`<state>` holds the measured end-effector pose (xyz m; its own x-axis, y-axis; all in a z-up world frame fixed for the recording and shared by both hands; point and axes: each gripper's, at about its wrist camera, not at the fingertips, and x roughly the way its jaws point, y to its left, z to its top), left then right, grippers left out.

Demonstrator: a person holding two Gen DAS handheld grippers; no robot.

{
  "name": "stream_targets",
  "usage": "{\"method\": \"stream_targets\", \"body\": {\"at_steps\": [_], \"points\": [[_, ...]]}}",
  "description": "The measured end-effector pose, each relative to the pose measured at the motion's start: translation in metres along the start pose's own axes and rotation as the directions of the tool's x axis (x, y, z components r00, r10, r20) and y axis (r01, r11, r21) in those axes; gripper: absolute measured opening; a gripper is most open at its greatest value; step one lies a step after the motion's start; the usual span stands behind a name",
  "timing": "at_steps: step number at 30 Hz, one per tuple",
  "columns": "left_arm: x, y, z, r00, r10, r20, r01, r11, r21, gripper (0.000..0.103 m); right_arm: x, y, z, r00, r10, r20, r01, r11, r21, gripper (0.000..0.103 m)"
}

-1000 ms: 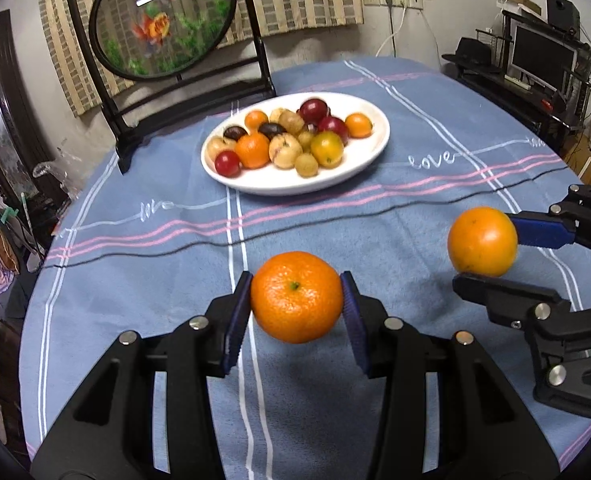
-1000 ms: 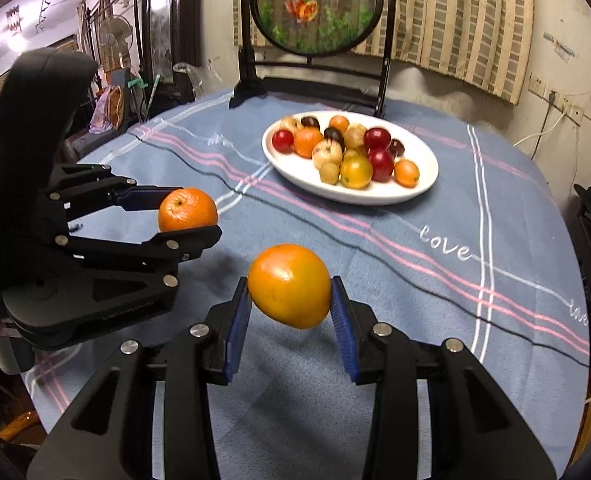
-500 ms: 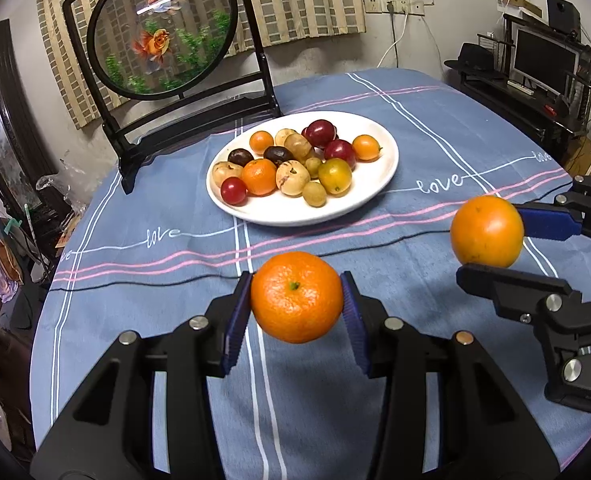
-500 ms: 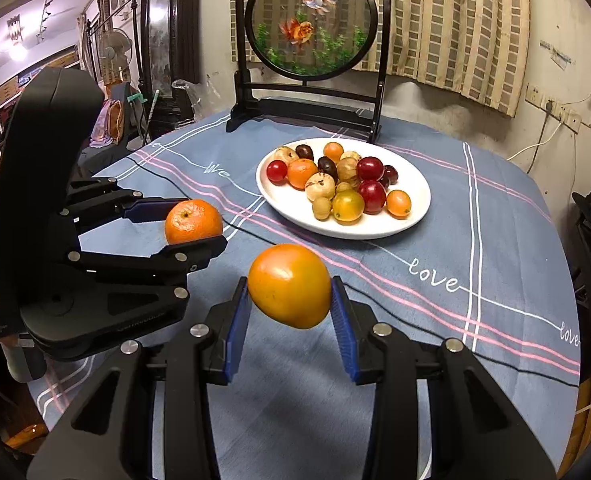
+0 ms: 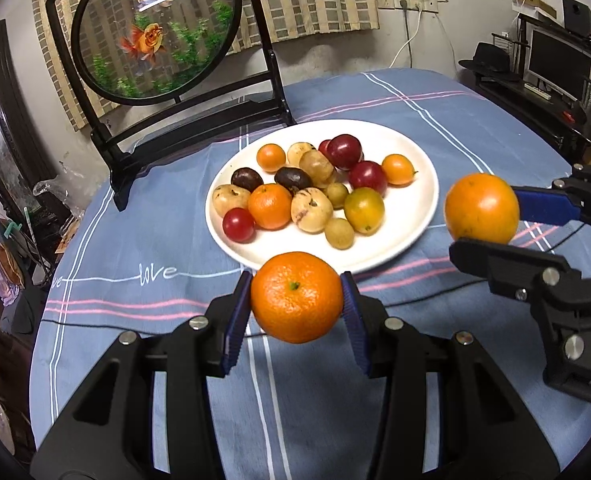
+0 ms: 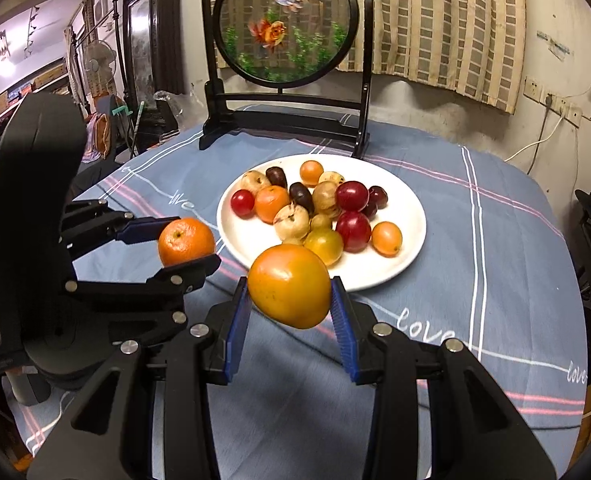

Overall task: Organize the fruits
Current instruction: 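Carry the mandarin and yellow-orange tomato over the plate, then lower both fruits onto the plate and open both tools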

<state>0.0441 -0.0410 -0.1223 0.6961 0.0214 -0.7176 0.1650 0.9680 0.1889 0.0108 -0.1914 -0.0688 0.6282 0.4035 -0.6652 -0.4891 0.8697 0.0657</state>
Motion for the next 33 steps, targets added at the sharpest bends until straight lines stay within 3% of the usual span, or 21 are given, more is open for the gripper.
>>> {"method": "stream_targets", "body": {"at_steps": [33], "points": [[0.085,0.027,0.079,0.999,0.051,-0.002,-0.051,0.998,-0.022,0.045,0.089,-0.048,0.077,0.998,-0.054,-0.018,0.055,0.998,0.030,0.040]]}}
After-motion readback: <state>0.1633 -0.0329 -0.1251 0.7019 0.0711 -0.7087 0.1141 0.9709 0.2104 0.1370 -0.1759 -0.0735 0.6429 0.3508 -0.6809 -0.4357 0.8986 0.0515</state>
